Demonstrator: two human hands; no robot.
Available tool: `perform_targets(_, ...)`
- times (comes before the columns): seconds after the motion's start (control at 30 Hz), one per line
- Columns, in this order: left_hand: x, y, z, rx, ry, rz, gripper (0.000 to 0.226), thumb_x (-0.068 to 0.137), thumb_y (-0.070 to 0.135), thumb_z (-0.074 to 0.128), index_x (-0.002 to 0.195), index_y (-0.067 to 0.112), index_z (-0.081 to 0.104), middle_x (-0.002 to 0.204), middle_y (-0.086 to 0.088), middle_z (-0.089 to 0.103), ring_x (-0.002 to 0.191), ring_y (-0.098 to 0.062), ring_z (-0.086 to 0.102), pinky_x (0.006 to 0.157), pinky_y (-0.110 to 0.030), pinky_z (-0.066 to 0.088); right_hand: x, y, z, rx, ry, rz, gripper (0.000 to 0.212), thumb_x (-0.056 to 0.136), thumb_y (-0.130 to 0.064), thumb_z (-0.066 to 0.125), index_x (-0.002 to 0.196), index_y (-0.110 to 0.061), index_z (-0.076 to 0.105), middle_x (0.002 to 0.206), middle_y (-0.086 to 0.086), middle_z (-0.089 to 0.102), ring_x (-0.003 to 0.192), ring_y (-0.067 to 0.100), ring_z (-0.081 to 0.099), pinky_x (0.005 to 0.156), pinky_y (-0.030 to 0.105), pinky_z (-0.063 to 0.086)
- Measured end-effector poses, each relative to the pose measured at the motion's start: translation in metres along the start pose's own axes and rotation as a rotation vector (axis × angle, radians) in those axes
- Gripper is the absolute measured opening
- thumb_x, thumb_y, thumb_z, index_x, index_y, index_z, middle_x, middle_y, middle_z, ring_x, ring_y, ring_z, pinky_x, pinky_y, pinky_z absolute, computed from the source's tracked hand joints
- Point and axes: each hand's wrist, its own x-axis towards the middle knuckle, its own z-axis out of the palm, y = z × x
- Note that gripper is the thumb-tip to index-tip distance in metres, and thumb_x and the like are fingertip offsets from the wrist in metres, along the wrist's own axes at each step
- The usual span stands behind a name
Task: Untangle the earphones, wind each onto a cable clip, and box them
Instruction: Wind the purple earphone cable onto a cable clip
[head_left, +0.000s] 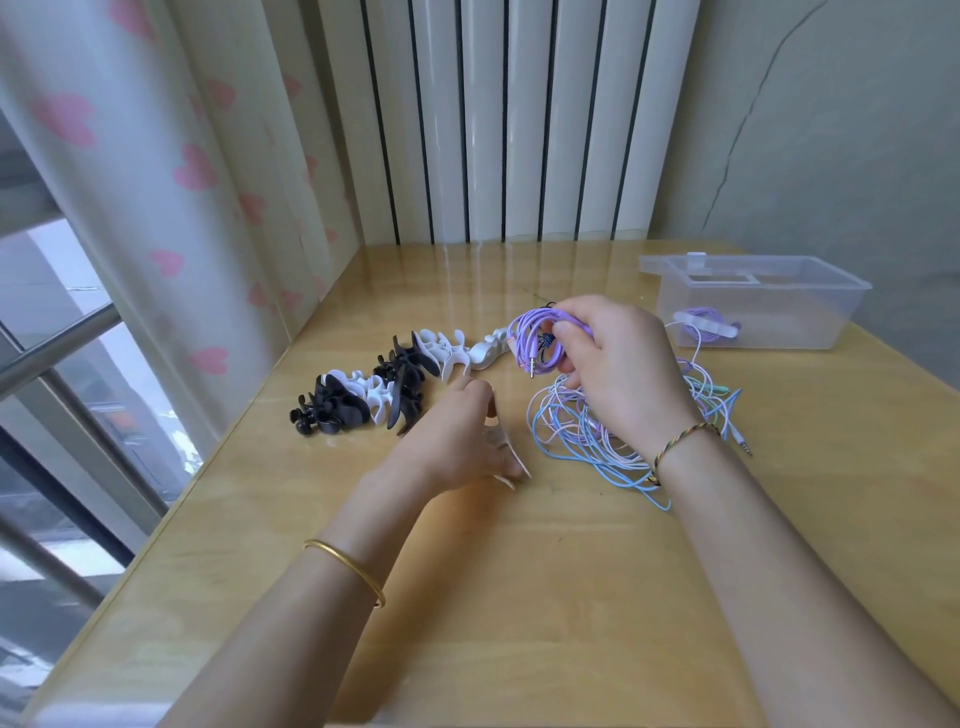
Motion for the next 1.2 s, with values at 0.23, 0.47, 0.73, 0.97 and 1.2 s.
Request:
perform_targets(0.23,-0.008,0.006,0.006,-0.015,0.082,0.037,0.058,0.065,0.027,0.085,0.108,0.009,0.051,0.113,0.003,0.04,0.087,-0.016,0.047,0.079,-0.029,0.044,0.001,-0.001,0.001,-0.02,0.018,-0.021,0.022,0.096,-0.009,0.045,0.099,-0.001,0.065,0.08,0.02,0.065,0.075,0.039,0.06,0.073,0.049,0.05)
perform_targets(0.47,-0.011,0.012,0.009,0.015,0.14,0.073,0.052,0.067,0.027,0.084,0.109,0.012,0.057,0.112,0.003,0.042,0.083,-0.017,0.049,0.075,-0.028,0.045,-0.001,-0.003,0.005,-0.036,0.027,-0.028,0.021,0.095,-0.009,0.045,0.098,-0.003,0.066,0.08,0.017,0.065,0.075,0.037,0.061,0.074,0.05,0.051)
perform_targets(0.73,-0.013,0.024,0.013,0.305,0.051,0.156,0.049,0.081,0.021,0.072,0.118,0.006,0.043,0.131,-0.008,0.03,0.085,-0.029,0.055,0.068,-0.033,0.041,-0.001,-0.001,-0.002,-0.026,0.049,-0.038,0.021,0.094,-0.008,0.046,0.095,0.0,0.065,0.079,0.019,0.064,0.076,0.04,0.059,0.073,0.049,0.05)
perform_targets(0.97,-0.012,0.027,0.018,0.42,0.027,0.203,0.036,0.083,0.014,0.068,0.111,0.012,0.045,0.119,-0.003,0.036,0.087,-0.031,0.059,0.069,-0.039,0.046,-0.003,0.004,-0.01,-0.046,0.069,-0.049,0.021,0.094,-0.007,0.045,0.091,0.005,0.062,0.079,0.024,0.063,0.076,0.043,0.058,0.07,0.048,0.048)
perform_targets(1.2,-0.013,0.014,0.032,0.278,0.054,0.069,0.032,0.088,0.008,0.054,0.117,0.007,0.04,0.122,-0.011,0.037,0.096,-0.036,0.057,0.077,-0.042,0.046,-0.006,0.011,-0.018,-0.039,0.079,-0.032,0.021,0.094,-0.006,0.045,0.09,0.004,0.063,0.078,0.023,0.063,0.074,0.041,0.059,0.07,0.048,0.049)
